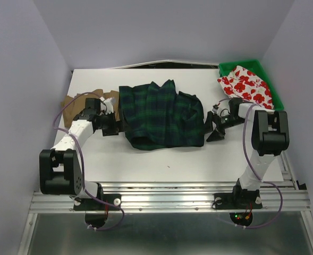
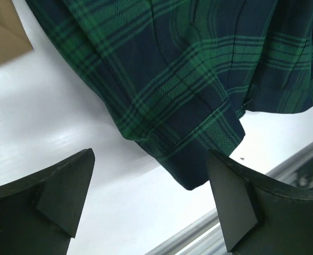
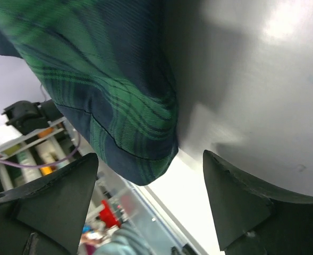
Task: Fold and stack the skirts
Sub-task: Flatten the skirt out
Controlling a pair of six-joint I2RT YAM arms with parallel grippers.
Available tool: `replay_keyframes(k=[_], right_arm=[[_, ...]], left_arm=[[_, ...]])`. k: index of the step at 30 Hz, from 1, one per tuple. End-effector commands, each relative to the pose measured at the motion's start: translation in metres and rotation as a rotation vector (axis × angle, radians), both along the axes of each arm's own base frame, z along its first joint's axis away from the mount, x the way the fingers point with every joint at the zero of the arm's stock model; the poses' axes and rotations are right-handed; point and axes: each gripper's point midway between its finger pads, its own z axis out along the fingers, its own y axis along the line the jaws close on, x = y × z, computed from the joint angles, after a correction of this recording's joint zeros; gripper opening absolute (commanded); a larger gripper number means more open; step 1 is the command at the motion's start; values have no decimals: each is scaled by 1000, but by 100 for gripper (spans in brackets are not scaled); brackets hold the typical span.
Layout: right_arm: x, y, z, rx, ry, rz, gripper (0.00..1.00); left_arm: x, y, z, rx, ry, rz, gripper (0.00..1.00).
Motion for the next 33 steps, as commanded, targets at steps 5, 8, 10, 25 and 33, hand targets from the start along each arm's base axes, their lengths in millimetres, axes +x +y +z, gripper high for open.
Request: replay_keyframes(k=[5,8,10,25,33], right_arm=[[-12,8,-13,63,102,-30,85],[-17,13,-16,78,117,-21,83],[-19,16,-17,80,112,-12,82],[-12,25,24,113,-59,26,1],[7,-1,58,133,-106,-90,1]], left_arm=[[-20,-10,-22,-112,186,144,99],[-26,-19,-31,-124,215,130,99],[-30,-28,-37,-120,220,112,99],[-33,-8,-25,-156,149,119,2],[-16,51,7,-127,100,264,0]])
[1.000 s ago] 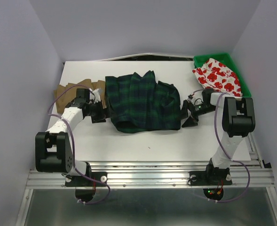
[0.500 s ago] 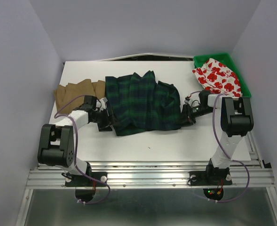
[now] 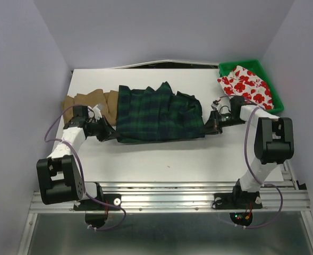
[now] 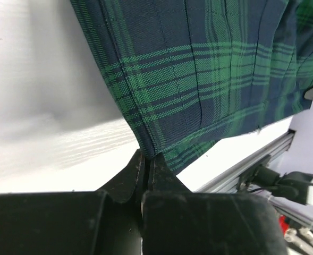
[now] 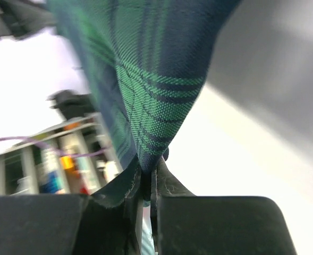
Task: Fold and stack the skirts
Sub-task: Flatten the skirt out
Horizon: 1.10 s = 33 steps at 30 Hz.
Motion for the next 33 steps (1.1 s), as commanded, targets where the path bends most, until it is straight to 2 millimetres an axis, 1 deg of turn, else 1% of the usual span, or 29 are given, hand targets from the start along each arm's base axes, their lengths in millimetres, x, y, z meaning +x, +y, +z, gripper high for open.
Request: replay_keyframes(k=[1,2,3,4,5,6,7,8,9,10,12,13,14,15,16,17,18,19,20,21,22,24,25,26,27,28,29,31,33], right_arm=[[24,-29,30,21,-62,-111,1],[25,-30,44,75,-44,-133,1],[32,-35,64,101,-93,-150,1],[35,-37,79,122,-122,-161,1],[38,-36,94,137,-156,-161,1],[41,-35,111,155,-157,-182,1],[41,-33,134,176,-198,-191,1],[45,-32,149,199,-228,-195,1],[47,-30,171,240,-244,-204,1],[54,-29,196,277,-265,-216,1],[60,-29,224,293,-328,-221,1],[60,-29,242,296,-376,-223,1],[62,-28,266,314,-376,-253,1],[66,-29,286,326,-458,-252,1],[66,-28,300,343,-483,-262,1],[66,-28,324,371,-546,-275,1],[66,-27,335,381,-588,-277,1],[67,-28,343,382,-634,-278,1],[70,-29,349,378,-655,-294,1],[72,-29,352,383,-648,-300,1],[70,-29,355,390,-634,-313,1],[64,-28,353,392,-621,-313,1],[62,-28,343,390,-581,-327,1],[58,-27,338,388,-562,-337,1],[48,-25,337,386,-547,-340,1],[45,-25,329,384,-525,-343,1],[43,-24,328,381,-517,-346,1],[41,-24,326,363,-530,-340,1],[52,-30,320,297,-561,-377,1]], left_arm=[[12,32,24,61,-41,44,0],[12,29,32,35,-56,8,0],[13,25,43,13,-72,-16,0],[19,22,68,-7,-138,-34,0],[21,14,88,-34,-198,-63,0],[26,12,107,-30,-260,-73,0],[39,10,140,-23,-375,-75,0],[40,7,164,-23,-452,-74,0],[47,2,197,-49,-540,-66,0],[46,-2,218,-67,-594,-69,0],[47,-6,249,-91,-660,-69,0],[46,-10,275,-114,-718,-64,0],[43,-12,288,-125,-749,-68,0],[41,-13,302,-129,-791,-71,0],[40,-13,324,-124,-870,-74,0],[34,-15,340,-138,-907,-71,0],[32,-15,358,-129,-973,-66,0],[32,-14,365,-128,-991,-51,0],[34,-11,368,-134,-983,-21,0],[34,-13,365,-164,-938,-9,0],[32,-17,352,-196,-853,-33,0],[26,-21,335,-231,-760,-32,0],[23,-22,313,-255,-675,-17,0],[13,-24,310,-262,-663,-18,0],[7,-26,304,-267,-642,-19,0],[3,-27,293,-279,-606,-16,0],[-4,-28,297,-283,-619,-22,0],[-5,-27,303,-272,-649,-16,0],[11,-18,298,-241,-636,57,0]])
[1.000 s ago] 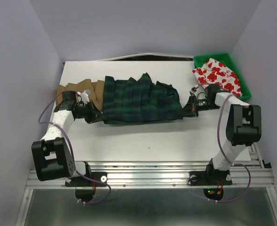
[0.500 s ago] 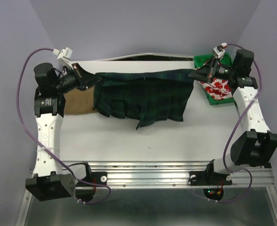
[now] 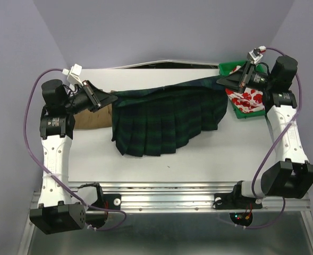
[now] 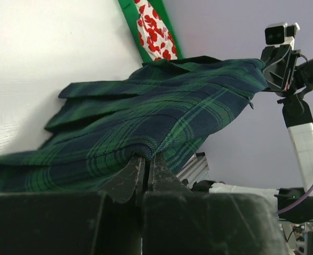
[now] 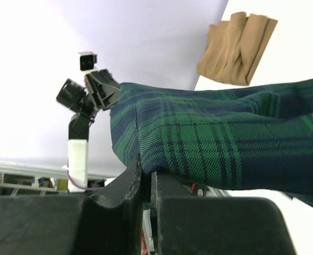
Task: Fold and stack the skirts
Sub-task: Flatten the skirt out
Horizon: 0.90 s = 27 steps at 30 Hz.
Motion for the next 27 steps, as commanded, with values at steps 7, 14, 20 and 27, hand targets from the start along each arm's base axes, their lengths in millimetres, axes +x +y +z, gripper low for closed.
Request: replay_keyframes(k=[7,14,20,27], right_arm=[[56,-27,34,-53,-164,-207,1],[36,-23,61,-58,-197,-204,1],[4,-18,28,-57,-59,-215,1],[18,-24,15,-44,55,-259,1]], left_arm=[[39,-22,55,121,-286,31,0],[34,-30,79,2,-256,4,0],[4,-32,63,-45,-197,-6,0],[3,-29,62,-47,-146,26,0]])
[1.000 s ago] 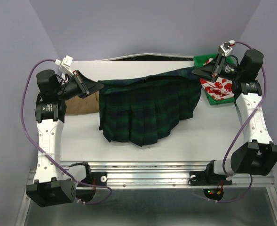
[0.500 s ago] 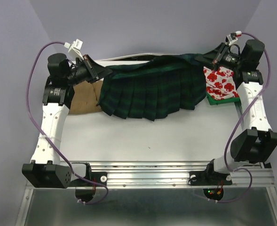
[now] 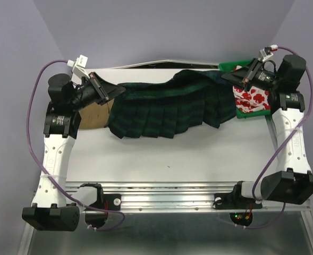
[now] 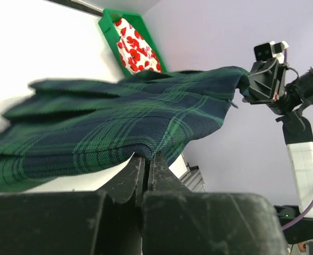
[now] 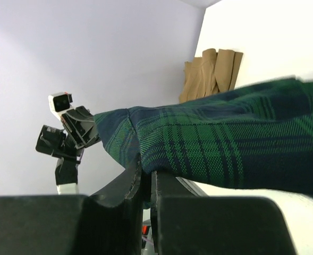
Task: Fold and stack the skirts
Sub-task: Flatten the skirt out
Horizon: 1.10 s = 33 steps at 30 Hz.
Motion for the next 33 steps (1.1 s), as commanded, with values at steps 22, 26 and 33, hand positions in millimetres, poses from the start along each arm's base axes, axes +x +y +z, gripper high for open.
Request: replay_keyframes(k=[22,26,33], right_arm=[[230,-55,77,26,-524,-180,1],[248,-50,6,-46,-423,-135,1],[216,-37,-257,-199,54,65,1]], left_arm=[[224,-7,126,43,-578,-21,0],[243,-9,46,116,-451,-75,0],[247,2,-211,278,95,-170,0]])
